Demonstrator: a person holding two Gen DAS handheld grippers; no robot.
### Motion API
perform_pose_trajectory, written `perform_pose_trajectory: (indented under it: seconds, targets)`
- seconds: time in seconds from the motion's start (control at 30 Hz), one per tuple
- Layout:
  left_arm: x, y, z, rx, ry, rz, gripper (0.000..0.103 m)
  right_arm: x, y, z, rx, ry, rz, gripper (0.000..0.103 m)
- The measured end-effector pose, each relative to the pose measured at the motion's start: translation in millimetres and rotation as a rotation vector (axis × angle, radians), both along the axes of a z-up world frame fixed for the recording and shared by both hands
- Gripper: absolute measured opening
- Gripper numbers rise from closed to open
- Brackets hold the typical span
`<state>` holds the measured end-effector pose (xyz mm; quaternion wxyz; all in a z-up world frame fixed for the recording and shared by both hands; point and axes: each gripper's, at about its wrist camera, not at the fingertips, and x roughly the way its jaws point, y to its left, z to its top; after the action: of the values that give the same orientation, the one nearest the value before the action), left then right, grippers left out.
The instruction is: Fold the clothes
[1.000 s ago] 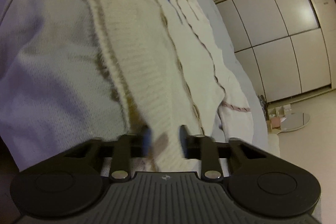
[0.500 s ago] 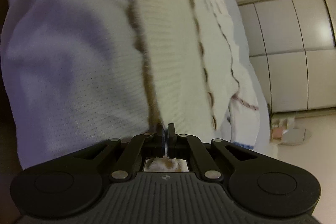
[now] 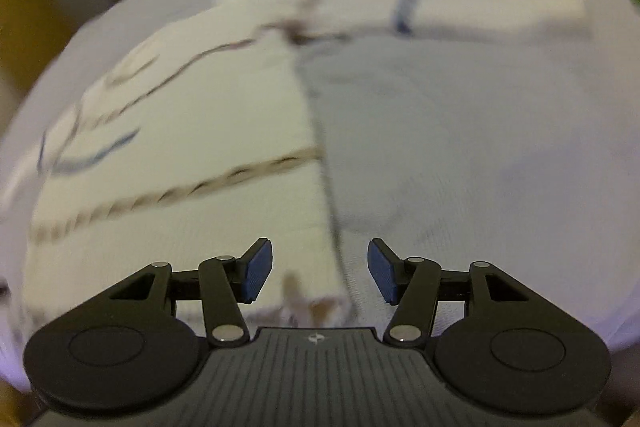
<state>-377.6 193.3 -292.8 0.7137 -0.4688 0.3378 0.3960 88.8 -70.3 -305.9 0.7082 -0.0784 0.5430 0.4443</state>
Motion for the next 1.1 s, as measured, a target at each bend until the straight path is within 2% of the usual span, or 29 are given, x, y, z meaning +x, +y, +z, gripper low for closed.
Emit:
perform_pose_trajectory:
  seconds: [0.07, 0.1, 0.13, 0.2, 0.3, 0.4, 0.5, 0.57, 0.6, 0.63, 0.73, 0.8, 0.83, 0.93, 1.03, 1.1]
  targets:
    - [3.3, 10.6, -21.4, -0.110, -0.057, 0.016, 0.012, 13.7, -2.4, -19.7, 0.008, 0.166, -0.068, 0.046]
    - [5.6, 12.4, -27.7, -0.137, -0.067, 0.017, 0.004, 17.4, -5.0, -26.8, 0.016, 0.244, -0.094, 0.016]
    - [7.4, 9.9, -24.9, -0.114, -0.057, 0.004, 0.004, 19.0, -7.5, -30.0, 0.013, 0.294, -0.106, 0.011]
    - [8.5, -2.7, -7.1, -0.029, -0.022, -0.047, 0.004, 24.1, -8.9, -21.0, 0.019, 0.294, -0.107, 0.010]
    - [9.3, -13.5, 11.2, 0.055, 0.057, -0.117, 0.004, 21.2, -10.0, -9.8, -0.019, 0.227, -0.072, 0.007]
    - [27.9, -19.1, -9.6, 0.055, 0.228, -0.194, 0.006, 13.0, 4.5, -20.6, -0.129, 0.102, -0.006, 0.006]
    - [56.5, -26.6, -18.0, 0.114, 0.387, -0.277, 0.009, 2.7, 20.4, -29.4, -0.185, 0.025, 0.004, 0.011]
    - [60.3, -29.5, -7.7, 0.099, 0.435, -0.244, 0.017, -3.2, 24.1, -15.8, -0.240, -0.043, 0.016, 0.034]
    - [58.8, -31.4, -1.9, 0.075, 0.477, -0.208, 0.019, -5.8, 21.4, -8.6, -0.286, -0.078, 0.012, 0.057]
    - [57.9, -34.1, 5.3, 0.045, 0.509, -0.171, 0.016, -8.4, 17.7, -1.4, -0.337, -0.113, 0.005, 0.063]
    - [60.1, -47.3, 35.7, -0.064, 0.549, -0.065, 0.018, -13.6, 0.6, 24.1, -0.371, -0.085, -0.019, 0.062]
    - [74.5, -61.9, 63.7, -0.059, 0.536, -0.058, 0.020, -18.5, -7.8, 42.4, -0.360, -0.041, -0.027, 0.067]
    - [85.9, -69.8, 79.4, -0.034, 0.529, -0.070, 0.027, -22.5, -7.5, 51.6, -0.341, -0.012, -0.017, 0.072]
    - [123.9, -89.4, 126.2, 0.052, 0.501, -0.109, 0.030, -40.6, 3.0, 85.1, -0.267, 0.017, 0.052, 0.074]
    - [150.9, -107.0, 163.1, 0.139, 0.497, -0.122, 0.030, -54.8, 15.2, 120.7, -0.195, -0.018, 0.121, 0.079]
    - [159.3, -118.5, 180.9, 0.167, 0.475, -0.125, 0.030, -63.9, 16.1, 142.6, -0.162, -0.045, 0.152, 0.079]
